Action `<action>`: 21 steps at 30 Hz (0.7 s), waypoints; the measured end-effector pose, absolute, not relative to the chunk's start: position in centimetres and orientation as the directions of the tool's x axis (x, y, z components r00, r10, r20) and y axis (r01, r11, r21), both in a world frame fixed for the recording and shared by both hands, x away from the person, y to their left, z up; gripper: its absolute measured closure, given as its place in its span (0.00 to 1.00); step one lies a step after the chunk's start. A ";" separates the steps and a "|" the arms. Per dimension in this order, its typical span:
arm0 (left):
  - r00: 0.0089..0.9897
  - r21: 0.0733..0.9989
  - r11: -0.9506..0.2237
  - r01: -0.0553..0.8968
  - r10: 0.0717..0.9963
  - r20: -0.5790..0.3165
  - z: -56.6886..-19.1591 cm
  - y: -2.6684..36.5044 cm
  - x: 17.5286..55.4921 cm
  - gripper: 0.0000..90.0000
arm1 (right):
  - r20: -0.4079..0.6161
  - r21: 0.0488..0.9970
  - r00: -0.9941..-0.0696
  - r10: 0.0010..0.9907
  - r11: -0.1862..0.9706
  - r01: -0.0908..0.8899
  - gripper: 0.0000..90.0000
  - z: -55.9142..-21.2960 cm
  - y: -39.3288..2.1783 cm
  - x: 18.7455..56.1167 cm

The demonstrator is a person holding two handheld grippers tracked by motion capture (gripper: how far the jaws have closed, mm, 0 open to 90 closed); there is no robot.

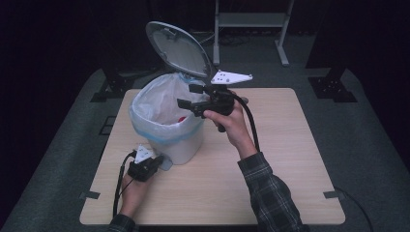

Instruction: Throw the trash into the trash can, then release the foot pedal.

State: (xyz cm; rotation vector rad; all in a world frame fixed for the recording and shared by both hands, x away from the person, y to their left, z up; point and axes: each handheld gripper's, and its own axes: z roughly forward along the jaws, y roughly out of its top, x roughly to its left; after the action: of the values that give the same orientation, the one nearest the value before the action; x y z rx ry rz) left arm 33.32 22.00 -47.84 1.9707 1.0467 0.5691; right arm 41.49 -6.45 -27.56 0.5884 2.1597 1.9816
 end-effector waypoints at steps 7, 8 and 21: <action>0.554 0.825 -0.325 0.463 0.832 0.017 -47.8 22.0 33.3 0.99 | 0.132 0.983 -0.911 0.391 0.068 0.171 0.24 -27.5 -7.6 40.7; 0.554 0.825 -0.325 0.462 0.832 0.018 -47.9 22.0 33.3 0.99 | 0.133 0.982 -0.910 0.393 0.069 0.173 0.24 -27.5 -7.9 40.6; 0.559 0.825 -0.291 0.485 0.828 -0.037 -47.8 22.5 33.6 0.98 | 0.125 0.977 -0.880 0.459 0.098 0.190 0.24 -28.6 -12.2 39.6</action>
State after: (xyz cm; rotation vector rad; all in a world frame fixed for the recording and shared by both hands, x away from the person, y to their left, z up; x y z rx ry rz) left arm 33.55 22.46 -47.76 1.9477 1.0598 0.5130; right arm 39.57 -12.21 -28.59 0.6509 2.1605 1.8676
